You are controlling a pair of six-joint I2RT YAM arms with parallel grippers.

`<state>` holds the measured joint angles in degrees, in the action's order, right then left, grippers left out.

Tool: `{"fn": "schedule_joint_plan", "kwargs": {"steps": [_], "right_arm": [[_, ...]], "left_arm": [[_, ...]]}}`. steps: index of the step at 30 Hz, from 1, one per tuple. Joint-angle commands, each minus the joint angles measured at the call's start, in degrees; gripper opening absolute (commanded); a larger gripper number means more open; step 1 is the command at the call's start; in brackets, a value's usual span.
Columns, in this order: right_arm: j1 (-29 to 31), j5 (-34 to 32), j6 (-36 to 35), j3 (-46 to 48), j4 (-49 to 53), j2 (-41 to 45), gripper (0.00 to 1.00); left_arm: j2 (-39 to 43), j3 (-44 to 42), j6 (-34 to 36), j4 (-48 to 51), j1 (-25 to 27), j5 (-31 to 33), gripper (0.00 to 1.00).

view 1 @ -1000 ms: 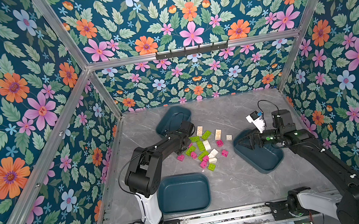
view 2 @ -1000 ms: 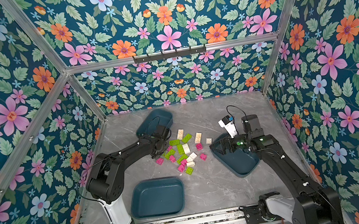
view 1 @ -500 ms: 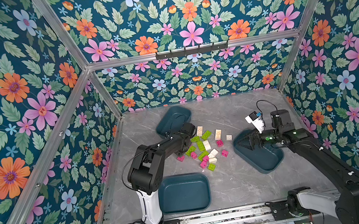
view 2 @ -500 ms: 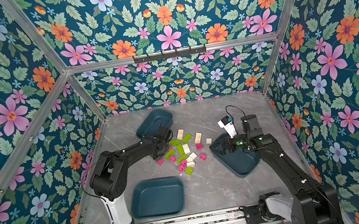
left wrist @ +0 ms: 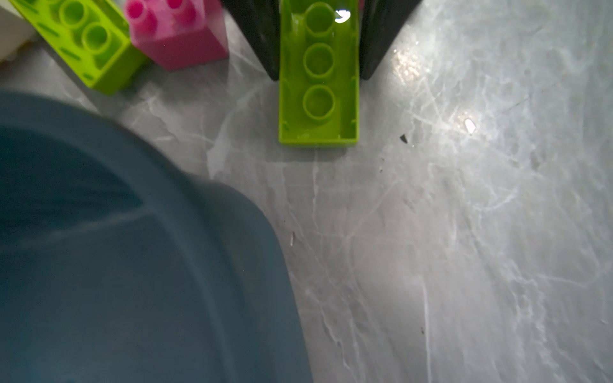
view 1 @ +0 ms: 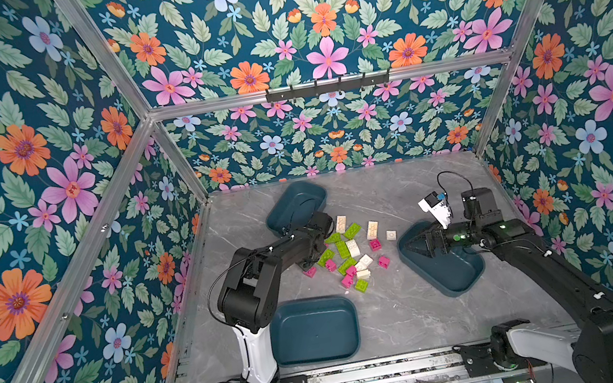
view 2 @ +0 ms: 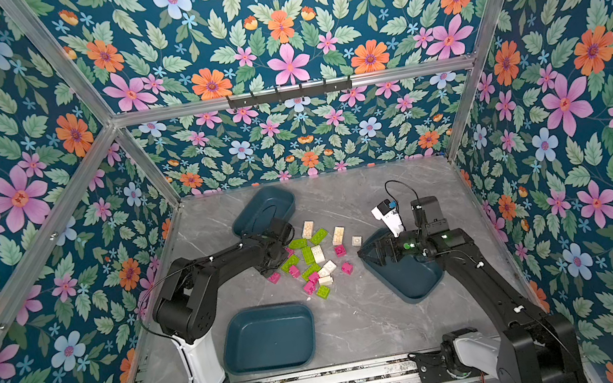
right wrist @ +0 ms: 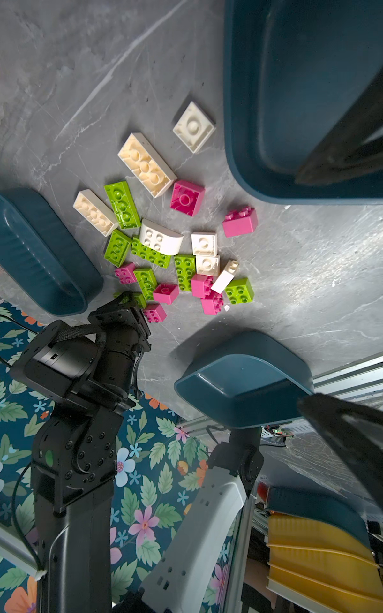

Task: Sort the legos into containers by color
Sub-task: 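Carry the green brick to the farther teal bin and release it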

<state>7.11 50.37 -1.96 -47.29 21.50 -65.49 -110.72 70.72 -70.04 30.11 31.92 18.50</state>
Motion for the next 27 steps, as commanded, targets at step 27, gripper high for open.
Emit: {"fn": "schedule_joint_plan", "kwargs": {"steps": [27], "right_arm": [[0.08,2.10,4.19,-0.37,-4.90,0.55,0.99]], "left_arm": [[0.64,19.02,41.23,3.53,-6.32,5.06,0.30]]}}
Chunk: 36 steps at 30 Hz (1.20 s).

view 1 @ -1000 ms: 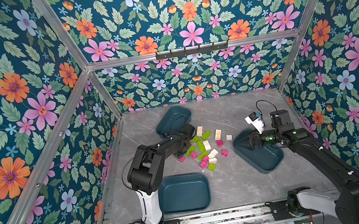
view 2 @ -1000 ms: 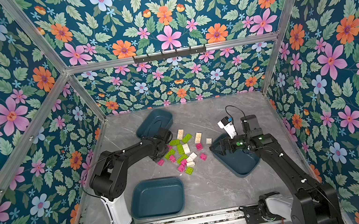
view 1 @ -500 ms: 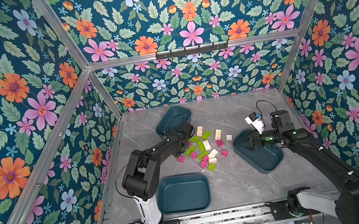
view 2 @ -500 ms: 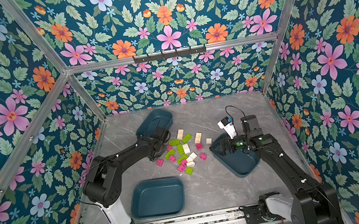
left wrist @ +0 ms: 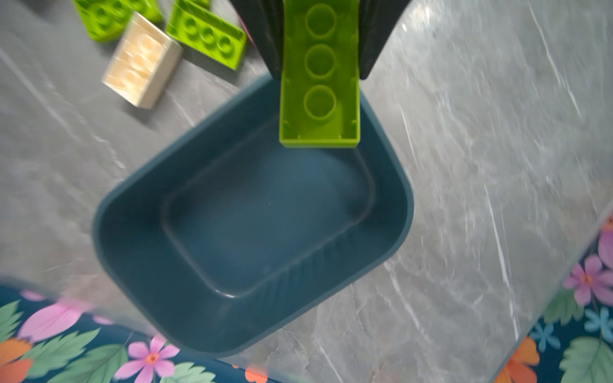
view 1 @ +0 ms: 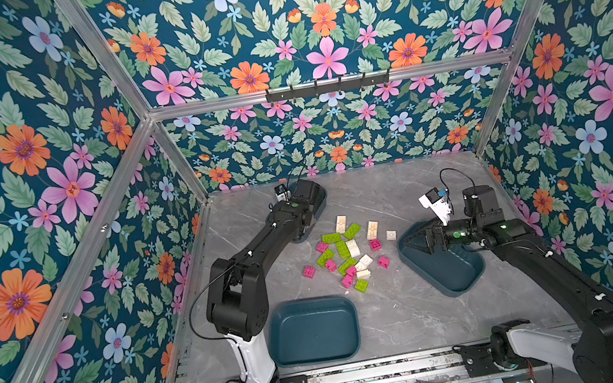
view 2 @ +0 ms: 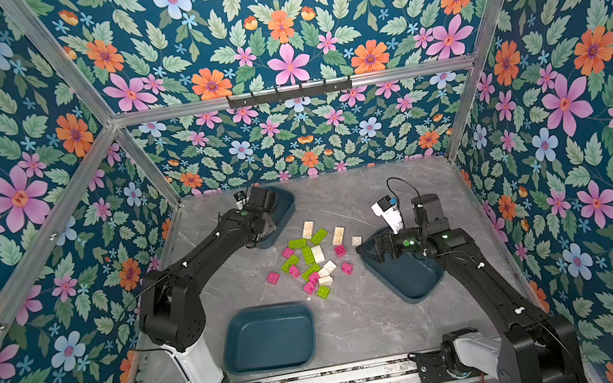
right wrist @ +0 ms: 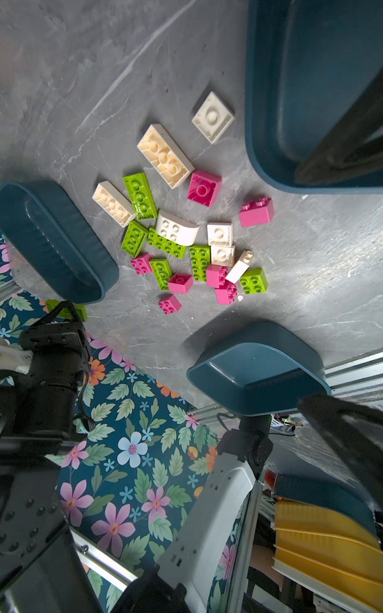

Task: Sort the legos into containers by color
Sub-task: 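Carry the green brick to the farther teal bin and release it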

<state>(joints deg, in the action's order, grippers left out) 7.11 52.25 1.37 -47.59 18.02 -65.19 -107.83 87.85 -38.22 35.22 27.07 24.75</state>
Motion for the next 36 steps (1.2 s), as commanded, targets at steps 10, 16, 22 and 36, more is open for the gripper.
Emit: {"fn": "schedule_joint_plan", "kwargs": {"steps": [10,16,22,36], "right_arm": [[0.05,-1.32,0.92,0.89,-1.85,-0.32,0.99],[0.05,-1.52,0.96,0.59,-1.81,-1.05,0.99],[0.01,-0.97,0.83,-0.64,-1.48,-1.85,0.99],[0.05,2.15,1.10,-0.24,-2.37,-3.18,0.99]], "left_arm": [[-12.75,9.48,20.74,-4.99,-7.33,-4.11,0.33],[-13.05,11.11,20.91,-2.87,-7.83,-2.81,0.60],[-6.15,7.09,19.76,-1.14,-6.59,-4.34,0.71],[11.30,-16.63,1.09,2.03,5.94,-6.88,0.77]]}}
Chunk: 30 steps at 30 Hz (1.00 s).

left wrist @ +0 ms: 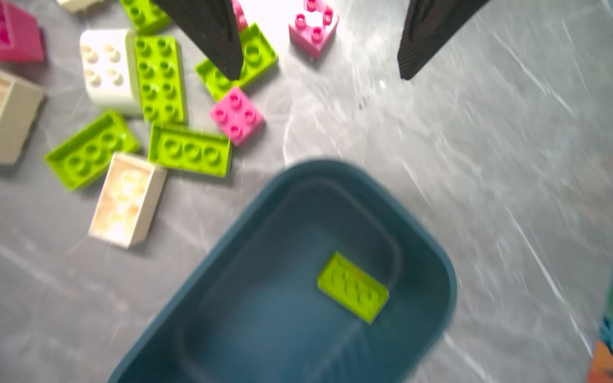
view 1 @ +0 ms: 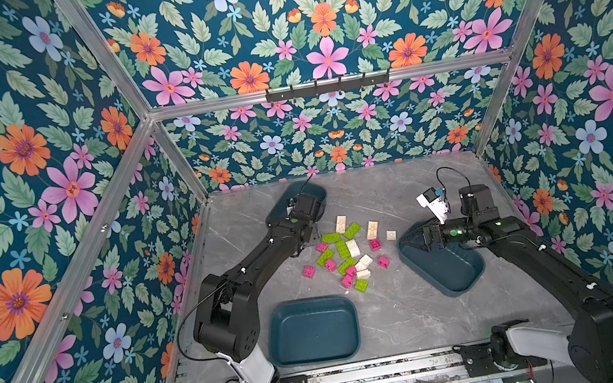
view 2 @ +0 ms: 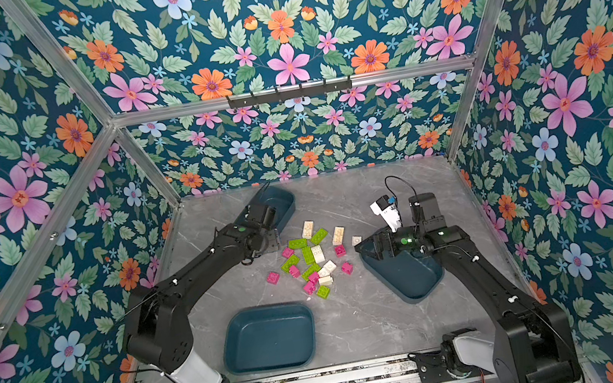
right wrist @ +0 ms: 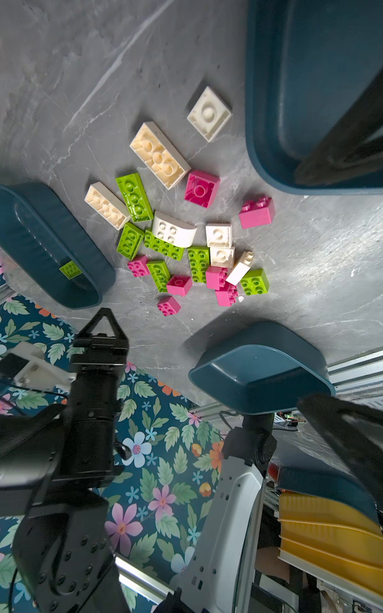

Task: Sort the legos into containers by color
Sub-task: 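Carry the green brick to the farther teal bin and release it, then grasp a magenta pink brick with the left gripper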

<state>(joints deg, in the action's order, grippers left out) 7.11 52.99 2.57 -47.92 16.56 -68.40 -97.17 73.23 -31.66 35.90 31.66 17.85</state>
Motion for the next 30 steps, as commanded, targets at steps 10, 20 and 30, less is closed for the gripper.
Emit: {"fn": "schedule_joint_plan", "kwargs": {"steps": [10,20,30], "right_arm": [[0.03,1.11,-0.63,1.70,-0.37,0.90,0.99],[0.04,0.66,-0.97,2.17,0.76,1.43,0.99],[0.08,0.42,-0.93,1.73,1.46,1.21,0.99]], "left_arm": [[-0.40,-9.81,3.19,-1.52,4.46,-4.11,0.74],[-4.24,-11.51,11.90,-3.42,2.77,-5.37,0.64],[-4.18,-13.75,14.96,-5.96,0.69,-8.34,0.36]]}}
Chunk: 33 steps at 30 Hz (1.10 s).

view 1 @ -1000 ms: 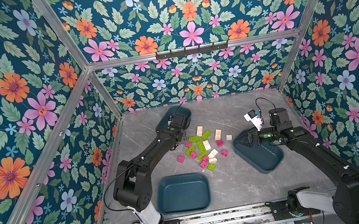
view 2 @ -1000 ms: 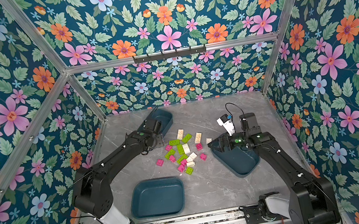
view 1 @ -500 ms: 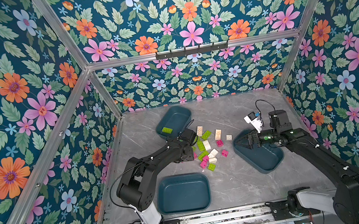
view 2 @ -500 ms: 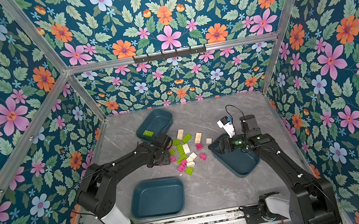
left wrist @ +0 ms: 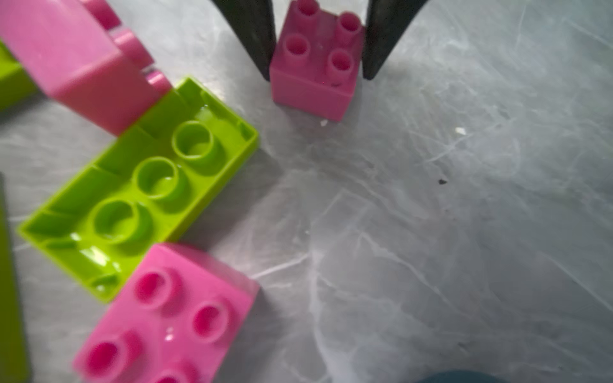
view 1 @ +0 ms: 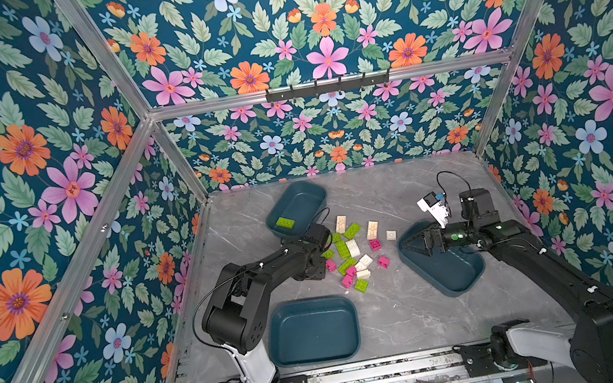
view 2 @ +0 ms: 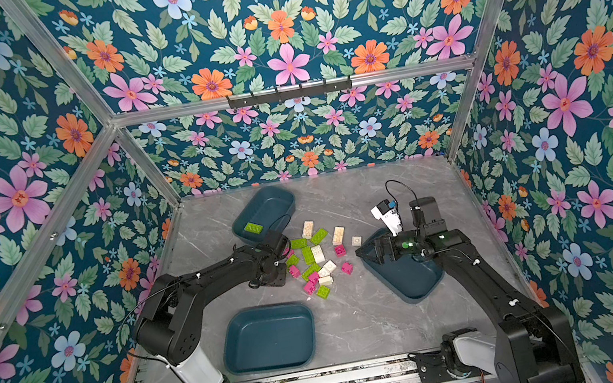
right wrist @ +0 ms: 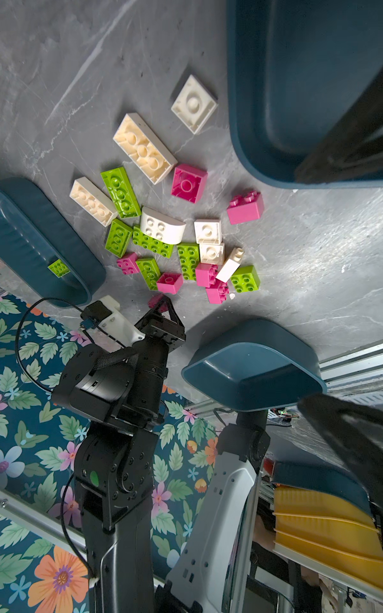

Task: Sort the legos into containers by color
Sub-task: 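Grasp a magenta pink brick with the left gripper, then carry the pink brick to the nearest teal bin and release it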

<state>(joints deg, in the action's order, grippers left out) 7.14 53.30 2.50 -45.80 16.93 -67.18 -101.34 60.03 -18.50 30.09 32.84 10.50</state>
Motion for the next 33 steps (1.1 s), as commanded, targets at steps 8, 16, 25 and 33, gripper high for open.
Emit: {"fn": "schedule_joint_plan", "kwargs": {"steps": [8,16,25,33], "right_arm": [[0.03,0.03,-0.98,-1.12,1.77,0.03,0.99],[0.09,2.02,-0.42,-1.69,1.75,0.29,0.99],[1.61,5.24,-0.26,-3.00,1.71,0.05,0.99],[4.63,4.80,-3.18,-5.10,4.75,-1.84,0.99]], "left_arm": [[2.71,1.33,1.16,2.96,-0.93,-1.45,0.26],[14.41,1.88,-5.75,14.84,-0.58,0.25,0.31],[28.56,-4.19,-18.23,28.12,3.15,0.54,0.32],[34.75,-9.95,-30.22,34.96,9.03,0.43,0.32]]}}
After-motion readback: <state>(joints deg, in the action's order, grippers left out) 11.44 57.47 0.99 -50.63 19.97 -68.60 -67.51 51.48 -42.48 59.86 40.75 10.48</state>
